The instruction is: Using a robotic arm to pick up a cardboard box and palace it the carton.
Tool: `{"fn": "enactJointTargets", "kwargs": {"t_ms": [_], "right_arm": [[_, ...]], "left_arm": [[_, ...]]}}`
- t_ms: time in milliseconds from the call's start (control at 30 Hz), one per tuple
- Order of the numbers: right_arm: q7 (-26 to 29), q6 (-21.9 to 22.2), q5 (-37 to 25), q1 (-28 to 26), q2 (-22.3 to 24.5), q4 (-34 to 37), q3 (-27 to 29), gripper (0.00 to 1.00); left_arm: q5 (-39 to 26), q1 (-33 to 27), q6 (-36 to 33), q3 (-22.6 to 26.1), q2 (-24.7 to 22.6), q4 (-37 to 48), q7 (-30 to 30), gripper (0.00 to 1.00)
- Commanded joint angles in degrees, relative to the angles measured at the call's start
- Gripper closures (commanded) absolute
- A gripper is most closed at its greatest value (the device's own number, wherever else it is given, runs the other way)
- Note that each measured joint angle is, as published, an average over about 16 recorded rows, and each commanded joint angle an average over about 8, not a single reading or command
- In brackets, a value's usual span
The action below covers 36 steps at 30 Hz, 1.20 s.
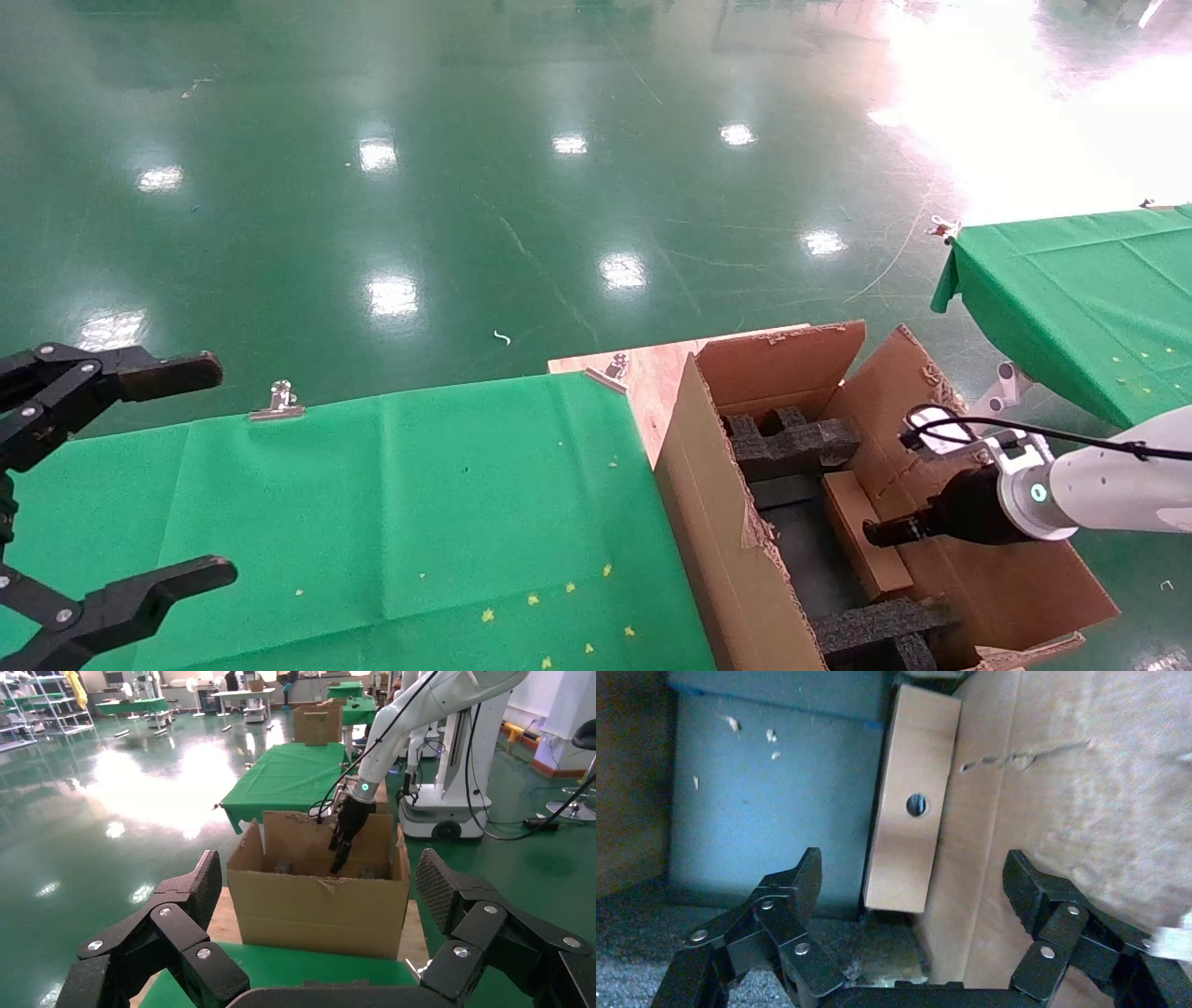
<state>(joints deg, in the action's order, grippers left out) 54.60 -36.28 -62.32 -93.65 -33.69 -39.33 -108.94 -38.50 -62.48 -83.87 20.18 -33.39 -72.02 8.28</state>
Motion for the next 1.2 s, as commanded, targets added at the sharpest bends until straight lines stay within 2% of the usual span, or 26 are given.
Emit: {"fn": "enactJointTargets", "kwargs": {"t_ms": [33, 333, 700, 867, 1067, 1200], "right_arm": [[0.07, 0.00, -0.09, -0.25, 0.09, -0.16, 0.00, 0.00], [-0.82, 1.33, -1.22, -8.08, 4.17, -8.03, 2.45, 0.00], [-0.28, 1.50, -1.94, -19.73, 14.01, -30.05, 7.21, 0.00], [-2.33, -2.29, 1.32, -23.09, 17.02, -37.10, 9.89, 0.00], [-7.49, -9.47, 9.16, -25.05, 18.76, -38.86, 13.15, 0.00], [-9.02, -11.46, 11.30, -25.44, 19.46, -39.54, 14.07, 0.00]], "left_arm": [[0.00, 0.00, 0.00, 0.00, 0.00, 0.00, 0.00, 0.00], [0.00, 0.00, 0.00, 0.01, 0.00, 0.00, 0.00, 0.00], [0.01, 0.00, 0.00, 0.01, 0.00, 0.00, -0.01, 0.00], [0.01, 0.00, 0.00, 0.01, 0.00, 0.00, -0.01, 0.00], [0.02, 0.00, 0.01, 0.01, 0.01, 0.01, -0.01, 0.00], [0.04, 0.01, 0.02, 0.01, 0.01, 0.01, -0.01, 0.00]]}}
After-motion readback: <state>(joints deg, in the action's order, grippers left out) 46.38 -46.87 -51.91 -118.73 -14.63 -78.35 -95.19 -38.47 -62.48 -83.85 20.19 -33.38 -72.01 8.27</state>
